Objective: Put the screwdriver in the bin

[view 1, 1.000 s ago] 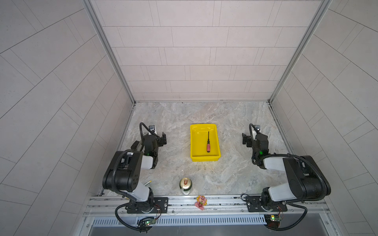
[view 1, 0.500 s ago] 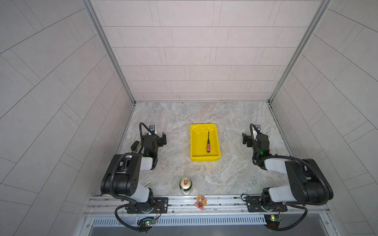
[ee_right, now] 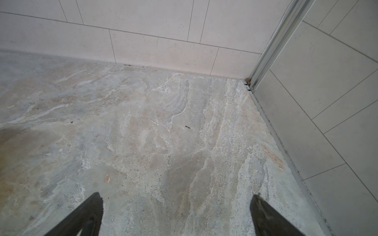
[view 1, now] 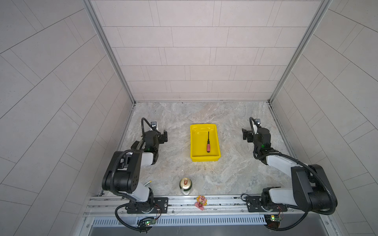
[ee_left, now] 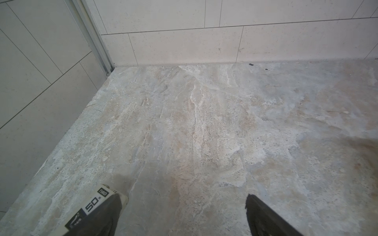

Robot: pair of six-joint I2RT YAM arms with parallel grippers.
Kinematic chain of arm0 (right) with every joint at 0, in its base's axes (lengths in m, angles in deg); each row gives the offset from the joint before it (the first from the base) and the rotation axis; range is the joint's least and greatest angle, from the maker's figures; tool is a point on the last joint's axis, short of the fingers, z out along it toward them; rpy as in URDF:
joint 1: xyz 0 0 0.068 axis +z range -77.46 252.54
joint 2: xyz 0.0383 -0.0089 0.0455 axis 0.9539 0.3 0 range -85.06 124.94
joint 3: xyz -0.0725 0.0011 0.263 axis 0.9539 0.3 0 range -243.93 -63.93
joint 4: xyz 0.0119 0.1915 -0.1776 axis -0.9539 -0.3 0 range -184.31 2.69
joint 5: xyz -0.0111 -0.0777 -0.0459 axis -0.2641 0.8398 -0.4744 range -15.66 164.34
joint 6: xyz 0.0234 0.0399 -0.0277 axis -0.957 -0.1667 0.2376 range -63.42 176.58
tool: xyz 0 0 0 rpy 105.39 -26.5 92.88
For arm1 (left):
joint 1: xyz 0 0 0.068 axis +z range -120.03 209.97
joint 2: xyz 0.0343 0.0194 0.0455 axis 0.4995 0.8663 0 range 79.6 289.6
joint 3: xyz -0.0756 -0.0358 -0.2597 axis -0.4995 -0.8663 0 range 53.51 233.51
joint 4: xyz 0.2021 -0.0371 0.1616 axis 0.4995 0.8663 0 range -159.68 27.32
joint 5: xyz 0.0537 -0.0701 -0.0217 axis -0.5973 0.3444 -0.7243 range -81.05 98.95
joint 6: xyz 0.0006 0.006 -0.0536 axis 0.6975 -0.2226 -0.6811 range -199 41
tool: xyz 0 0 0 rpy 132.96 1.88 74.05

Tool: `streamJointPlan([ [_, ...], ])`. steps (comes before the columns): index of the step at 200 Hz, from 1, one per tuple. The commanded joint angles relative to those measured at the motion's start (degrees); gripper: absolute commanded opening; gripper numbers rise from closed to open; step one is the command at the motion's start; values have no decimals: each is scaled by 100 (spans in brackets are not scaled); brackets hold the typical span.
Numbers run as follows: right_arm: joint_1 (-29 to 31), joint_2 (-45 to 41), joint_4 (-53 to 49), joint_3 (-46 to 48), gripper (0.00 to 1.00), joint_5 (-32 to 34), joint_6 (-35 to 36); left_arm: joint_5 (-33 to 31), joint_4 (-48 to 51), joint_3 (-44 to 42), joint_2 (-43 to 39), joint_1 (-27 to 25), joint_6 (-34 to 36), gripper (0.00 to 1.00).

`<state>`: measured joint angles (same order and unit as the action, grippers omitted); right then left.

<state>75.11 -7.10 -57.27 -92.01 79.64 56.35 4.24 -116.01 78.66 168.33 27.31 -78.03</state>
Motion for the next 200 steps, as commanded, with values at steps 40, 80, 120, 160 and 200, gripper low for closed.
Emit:
streamJointPlan([
  [40, -144, 744, 1123, 387, 99, -524, -24, -288, -437, -185, 153, 20, -173, 100],
  [80, -204, 789, 1110, 353, 100, -679, -39, -258, -605, -177, 251, 18, -115, 100],
  [120, -112, 827, 1209, 401, 100, -430, -20, -260, -575, -172, 236, 19, -124, 100],
  [160, -90, 827, 1212, 399, 100, -399, -13, -260, -571, -177, 225, 19, -124, 100],
  [200, -195, 725, 1810, 790, 100, -351, -170, -258, -571, -177, 237, 15, -124, 100],
])
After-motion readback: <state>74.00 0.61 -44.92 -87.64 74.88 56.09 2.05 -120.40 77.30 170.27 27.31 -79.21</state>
